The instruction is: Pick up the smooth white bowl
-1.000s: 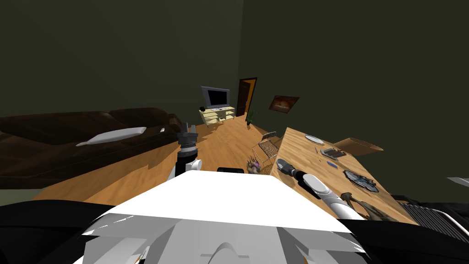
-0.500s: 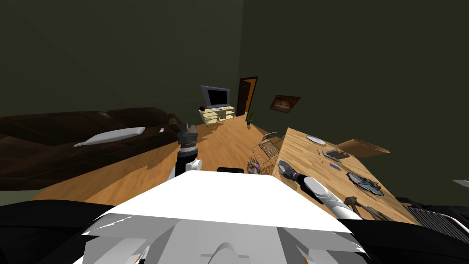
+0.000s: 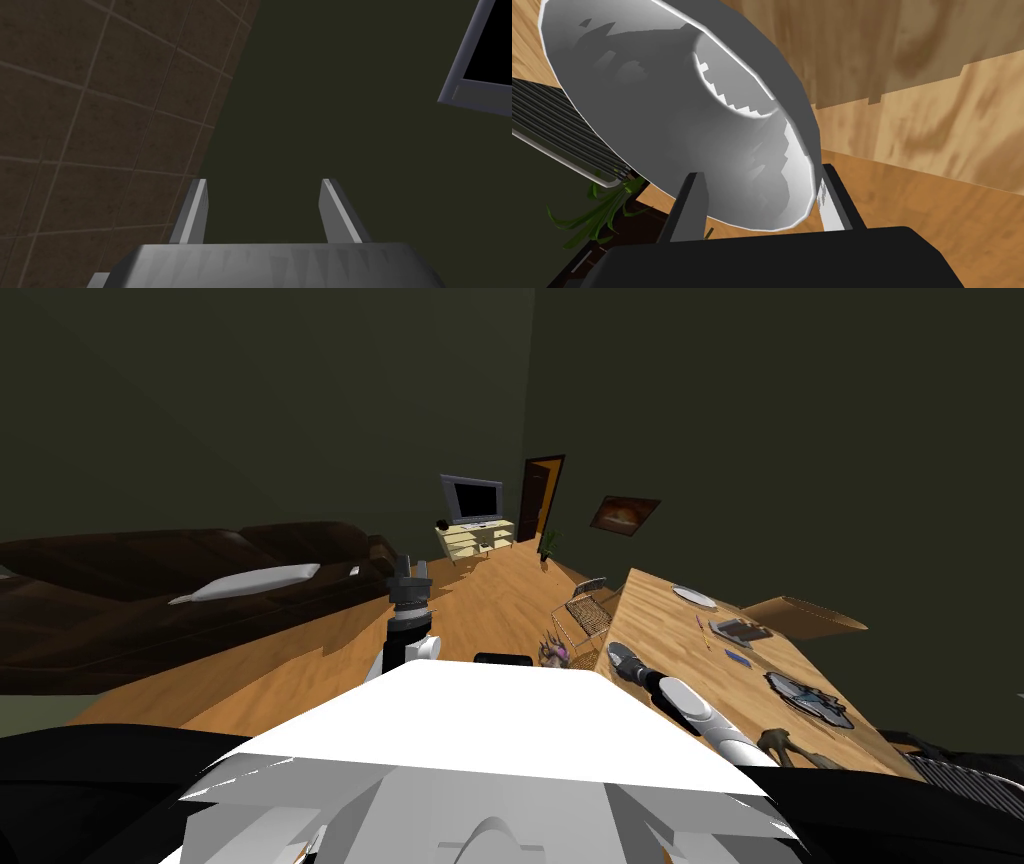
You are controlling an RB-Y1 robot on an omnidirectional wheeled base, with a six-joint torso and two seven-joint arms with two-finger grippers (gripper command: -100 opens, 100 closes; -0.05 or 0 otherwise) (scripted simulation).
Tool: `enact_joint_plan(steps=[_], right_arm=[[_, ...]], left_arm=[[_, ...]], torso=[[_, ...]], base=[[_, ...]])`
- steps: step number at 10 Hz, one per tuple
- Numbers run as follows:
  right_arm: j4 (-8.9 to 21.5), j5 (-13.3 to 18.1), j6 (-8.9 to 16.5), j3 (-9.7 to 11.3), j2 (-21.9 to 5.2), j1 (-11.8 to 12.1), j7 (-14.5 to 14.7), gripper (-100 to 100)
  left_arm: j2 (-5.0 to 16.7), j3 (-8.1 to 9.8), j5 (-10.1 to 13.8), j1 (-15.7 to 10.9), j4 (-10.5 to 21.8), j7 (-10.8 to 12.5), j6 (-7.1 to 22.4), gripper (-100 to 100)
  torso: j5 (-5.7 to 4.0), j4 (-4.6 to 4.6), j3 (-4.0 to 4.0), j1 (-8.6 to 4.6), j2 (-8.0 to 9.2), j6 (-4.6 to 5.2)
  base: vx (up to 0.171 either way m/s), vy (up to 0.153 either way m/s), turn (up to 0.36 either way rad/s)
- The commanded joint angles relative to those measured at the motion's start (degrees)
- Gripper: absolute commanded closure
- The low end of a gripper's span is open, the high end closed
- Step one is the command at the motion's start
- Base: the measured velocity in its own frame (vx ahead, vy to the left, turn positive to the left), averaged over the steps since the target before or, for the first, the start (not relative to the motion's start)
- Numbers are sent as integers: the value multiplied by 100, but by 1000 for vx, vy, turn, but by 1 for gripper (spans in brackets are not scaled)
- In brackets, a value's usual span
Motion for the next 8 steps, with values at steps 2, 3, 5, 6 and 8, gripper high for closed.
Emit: enact_joint_plan(steps=[2, 3, 5, 6, 8], right_arm=[[4, -2, -6, 3, 4, 4, -3, 100], [2, -3, 4, -7, -2, -2, -6, 100], [3, -5, 4, -7, 0, -2, -9, 0], [-113, 33, -160, -81, -148, 7, -114, 100], [-80, 35, -82, -50, -89, 5, -95, 0]], left_arm=[[0, 0, 0, 0, 0, 0, 0, 0], [0, 0, 0, 0, 0, 0, 0, 0], [0, 0, 0, 0, 0, 0, 0, 0], [0, 0, 0, 0, 0, 0, 0, 0], [0, 0, 0, -1, 0, 0, 0, 0]], torso=[[5, 2, 1, 3, 1, -5], [-2, -2, 0, 5, 2, -4], [1, -2, 0, 7, 2, -4], [1, -2, 0, 7, 3, -5], [6, 0, 8, 24, 16, -4]], base=[[2, -3, 0], [0, 0, 0], [0, 0, 0], [-46, 51, -88], [-15, 16, -17]])
